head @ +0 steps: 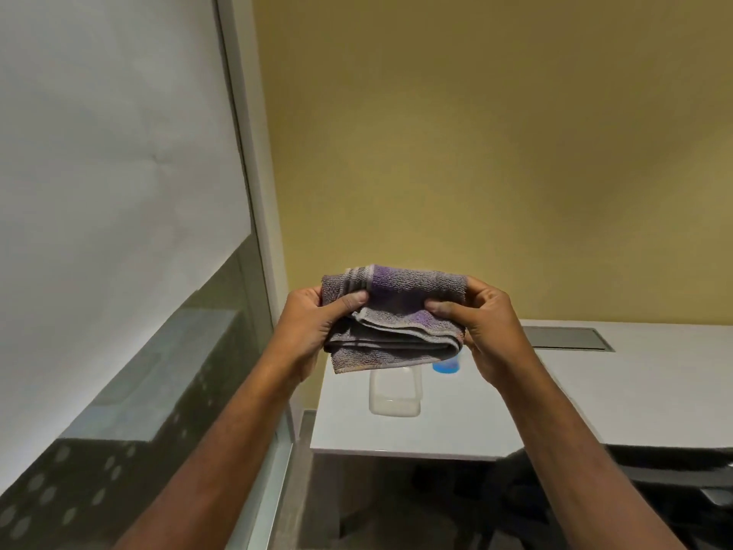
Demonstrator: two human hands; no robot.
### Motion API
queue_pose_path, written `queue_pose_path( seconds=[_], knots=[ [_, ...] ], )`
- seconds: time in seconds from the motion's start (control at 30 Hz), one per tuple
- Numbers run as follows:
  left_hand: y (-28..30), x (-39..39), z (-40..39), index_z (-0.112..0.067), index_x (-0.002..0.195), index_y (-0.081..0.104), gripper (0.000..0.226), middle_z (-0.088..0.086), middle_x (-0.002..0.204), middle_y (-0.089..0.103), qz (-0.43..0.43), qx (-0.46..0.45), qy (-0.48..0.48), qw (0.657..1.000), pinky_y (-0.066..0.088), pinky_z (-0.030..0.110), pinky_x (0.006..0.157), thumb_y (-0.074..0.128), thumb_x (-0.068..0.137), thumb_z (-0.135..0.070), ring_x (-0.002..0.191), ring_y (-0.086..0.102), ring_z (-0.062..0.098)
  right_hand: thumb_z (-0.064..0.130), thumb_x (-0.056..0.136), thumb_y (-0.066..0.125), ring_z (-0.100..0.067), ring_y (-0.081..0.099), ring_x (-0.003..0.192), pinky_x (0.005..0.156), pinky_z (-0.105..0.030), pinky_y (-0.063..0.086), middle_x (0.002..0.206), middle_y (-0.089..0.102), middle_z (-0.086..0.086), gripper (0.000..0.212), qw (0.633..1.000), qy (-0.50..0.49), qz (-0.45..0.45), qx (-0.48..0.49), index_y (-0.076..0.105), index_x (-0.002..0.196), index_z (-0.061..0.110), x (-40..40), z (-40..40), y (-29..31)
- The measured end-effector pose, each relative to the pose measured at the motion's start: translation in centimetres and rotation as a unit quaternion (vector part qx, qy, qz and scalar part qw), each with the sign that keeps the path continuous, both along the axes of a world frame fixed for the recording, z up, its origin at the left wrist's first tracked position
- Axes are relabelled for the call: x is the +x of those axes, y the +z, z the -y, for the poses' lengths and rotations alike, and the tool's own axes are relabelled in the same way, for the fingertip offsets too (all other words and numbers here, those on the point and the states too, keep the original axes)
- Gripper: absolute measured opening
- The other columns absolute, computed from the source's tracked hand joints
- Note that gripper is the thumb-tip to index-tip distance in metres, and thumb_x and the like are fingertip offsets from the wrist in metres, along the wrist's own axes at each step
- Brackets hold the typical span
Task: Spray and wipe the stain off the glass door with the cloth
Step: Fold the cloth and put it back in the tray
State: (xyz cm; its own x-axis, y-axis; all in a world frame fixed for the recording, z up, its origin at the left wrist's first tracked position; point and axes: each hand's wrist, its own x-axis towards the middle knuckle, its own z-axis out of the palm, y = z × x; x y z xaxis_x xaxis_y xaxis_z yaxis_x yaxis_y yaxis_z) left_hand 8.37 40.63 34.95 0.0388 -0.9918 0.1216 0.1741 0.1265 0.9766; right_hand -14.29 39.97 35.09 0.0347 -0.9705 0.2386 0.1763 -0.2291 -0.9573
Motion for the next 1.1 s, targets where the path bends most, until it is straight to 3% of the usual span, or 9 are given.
queue_pose_path(
  seconds=[0.23, 0.43, 0.57, 0.67, 0.8, 0.97, 1.1],
  knots=[
    [-2.9, -4.1, 12.6, -0.006, 0.093, 0.074, 0.009, 0.007, 0.084, 0.079, -0.015, 0.018, 0.028, 0.999, 0.062, 0.024, 0.07, 0.074, 0.086, -0.002, 0.073, 0.074, 0.016, -0.012, 0.08, 0.074, -0.015, 0.075, 0.077, 0.066, -0.026, 0.062, 0.092, 0.08, -0.005, 0.032, 0.999, 0.006, -0.006, 0.032, 0.074, 0.107, 0.006, -3.4, 13.3, -3.1],
    [-6.0, -6.3, 21.4, -0.008, 0.096, 0.075, 0.011, 0.007, 0.086, 0.08, -0.012, 0.055, 0.059, 0.997, 0.062, 0.027, 0.074, 0.075, 0.086, -0.004, 0.075, 0.075, 0.016, -0.01, 0.084, 0.074, -0.014, 0.077, 0.077, 0.065, -0.023, 0.06, 0.092, 0.081, -0.004, 0.032, 0.996, 0.011, -0.026, 0.089, 0.072, 0.113, 0.005, -5.2, 22.7, -5.8],
    [-9.6, -6.7, 26.3, -0.006, 0.098, 0.075, 0.013, 0.011, 0.089, 0.079, -0.005, 0.115, 0.06, 0.992, 0.062, 0.028, 0.073, 0.078, 0.086, -0.009, 0.074, 0.074, 0.018, -0.006, 0.092, 0.066, -0.004, 0.073, 0.066, 0.055, -0.019, 0.054, 0.083, 0.079, 0.005, 0.026, 0.985, 0.03, -0.06, 0.158, 0.07, 0.112, 0.01, -5.9, 27.2, -9.1],
    [-13.4, -6.3, 29.4, -0.006, 0.094, 0.075, 0.01, 0.011, 0.087, 0.078, 0.001, 0.173, 0.05, 0.984, 0.061, 0.032, 0.076, 0.079, 0.085, -0.01, 0.074, 0.073, 0.021, 0.001, 0.093, 0.068, -0.011, 0.07, 0.067, 0.053, -0.023, 0.051, 0.089, 0.076, 0.0, 0.024, 0.969, 0.039, -0.088, 0.227, 0.067, 0.115, 0.011, -6.2, 30.1, -12.7],
    [-19.5, -5.7, 32.3, -0.002, 0.1, 0.074, 0.02, 0.02, 0.094, 0.076, 0.01, 0.265, 0.023, 0.964, 0.059, 0.042, 0.088, 0.08, 0.084, -0.012, 0.074, 0.073, 0.024, 0.004, 0.089, 0.075, -0.014, 0.067, 0.058, 0.049, -0.023, 0.052, 0.077, 0.072, -0.005, 0.013, 0.946, 0.026, -0.11, 0.305, 0.064, 0.091, 0.01, -6.2, 32.4, -18.4],
    [-26.8, -4.9, 34.8, 0.0, 0.105, 0.072, 0.017, 0.017, 0.088, 0.076, 0.006, 0.353, 0.005, 0.936, 0.062, 0.036, 0.071, 0.072, 0.09, -0.007, 0.068, 0.074, 0.024, 0.012, 0.083, 0.084, -0.028, 0.069, 0.072, 0.066, -0.033, 0.058, 0.082, 0.074, -0.014, 0.021, 0.927, -0.024, -0.13, 0.352, 0.07, 0.091, -0.001, -5.6, 33.9, -26.0],
    [-31.3, -4.4, 35.7, 0.003, 0.098, 0.073, 0.013, 0.017, 0.081, 0.077, 0.017, 0.389, 0.011, 0.921, 0.06, 0.04, 0.079, 0.072, 0.087, -0.003, 0.068, 0.073, 0.027, 0.038, 0.055, 0.086, -0.027, 0.068, 0.073, 0.075, -0.05, 0.061, 0.078, 0.075, -0.017, 0.04, 0.905, -0.044, -0.162, 0.392, 0.071, 0.077, 0.008, -5.3, 34.0, -30.6]
  ],
)
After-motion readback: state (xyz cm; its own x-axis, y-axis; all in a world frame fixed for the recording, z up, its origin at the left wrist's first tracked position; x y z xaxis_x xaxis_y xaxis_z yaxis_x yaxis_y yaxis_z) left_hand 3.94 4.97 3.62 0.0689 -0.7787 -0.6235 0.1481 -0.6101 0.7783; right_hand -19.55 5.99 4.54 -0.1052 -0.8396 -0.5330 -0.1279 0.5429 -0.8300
